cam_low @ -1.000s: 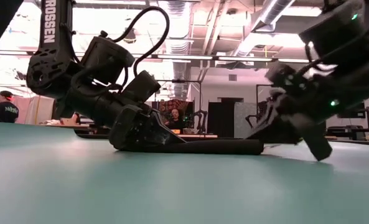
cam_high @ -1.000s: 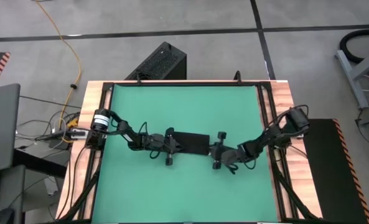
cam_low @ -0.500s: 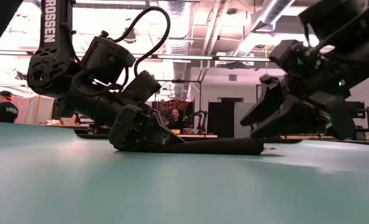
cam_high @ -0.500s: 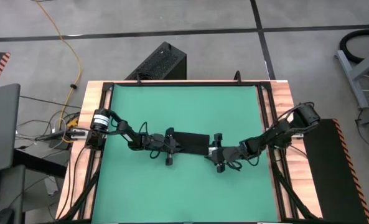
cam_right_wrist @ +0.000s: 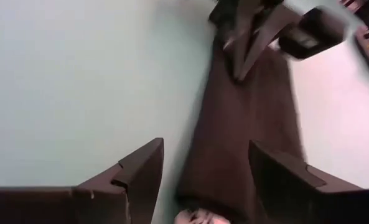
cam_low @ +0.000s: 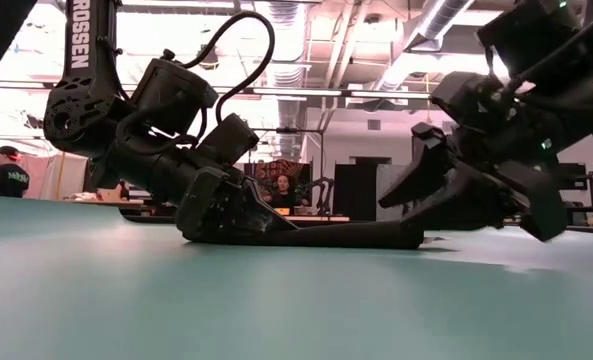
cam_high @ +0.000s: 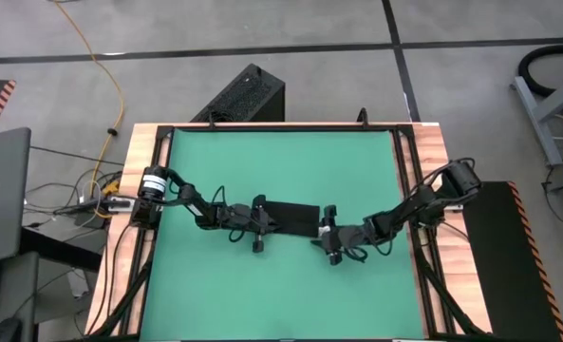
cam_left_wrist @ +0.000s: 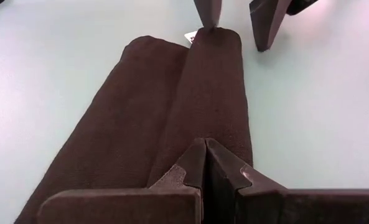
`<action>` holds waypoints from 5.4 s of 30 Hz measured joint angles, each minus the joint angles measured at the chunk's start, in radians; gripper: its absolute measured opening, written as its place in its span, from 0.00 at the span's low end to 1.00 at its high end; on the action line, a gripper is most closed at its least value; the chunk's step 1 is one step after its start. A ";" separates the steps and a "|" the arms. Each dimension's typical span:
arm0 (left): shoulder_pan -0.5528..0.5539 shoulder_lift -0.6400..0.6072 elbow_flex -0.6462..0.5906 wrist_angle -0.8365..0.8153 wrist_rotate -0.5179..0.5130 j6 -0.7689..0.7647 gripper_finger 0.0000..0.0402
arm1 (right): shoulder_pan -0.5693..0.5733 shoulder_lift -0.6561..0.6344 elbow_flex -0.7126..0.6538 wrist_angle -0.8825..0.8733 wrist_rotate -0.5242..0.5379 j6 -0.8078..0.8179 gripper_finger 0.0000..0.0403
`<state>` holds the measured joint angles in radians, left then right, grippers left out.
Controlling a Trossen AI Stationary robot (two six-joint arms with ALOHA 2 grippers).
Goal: Roll towel
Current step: Roll the brown towel
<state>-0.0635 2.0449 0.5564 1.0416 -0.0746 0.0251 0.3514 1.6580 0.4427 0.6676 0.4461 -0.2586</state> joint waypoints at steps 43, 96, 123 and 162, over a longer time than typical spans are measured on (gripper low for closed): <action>-0.002 -0.032 -0.008 0.115 0.163 -0.141 0.00 | -0.028 0.231 -0.014 0.075 0.077 0.362 0.14; 0.079 -0.303 -0.057 -0.415 0.066 0.119 0.00 | -0.256 -0.161 -0.024 -0.253 -0.363 1.188 0.12; 0.042 -0.618 -0.060 -0.678 0.084 -0.048 0.00 | -0.296 -0.169 -0.018 -0.382 -0.369 1.439 0.12; 0.001 -0.441 -0.053 -0.336 -0.067 0.354 0.00 | -0.372 -0.163 -0.023 -0.290 -0.617 1.528 0.12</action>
<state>-0.0628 1.6035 0.5036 0.7059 -0.1418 0.3790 -0.0206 1.4948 0.4202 0.3778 -0.1708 1.2690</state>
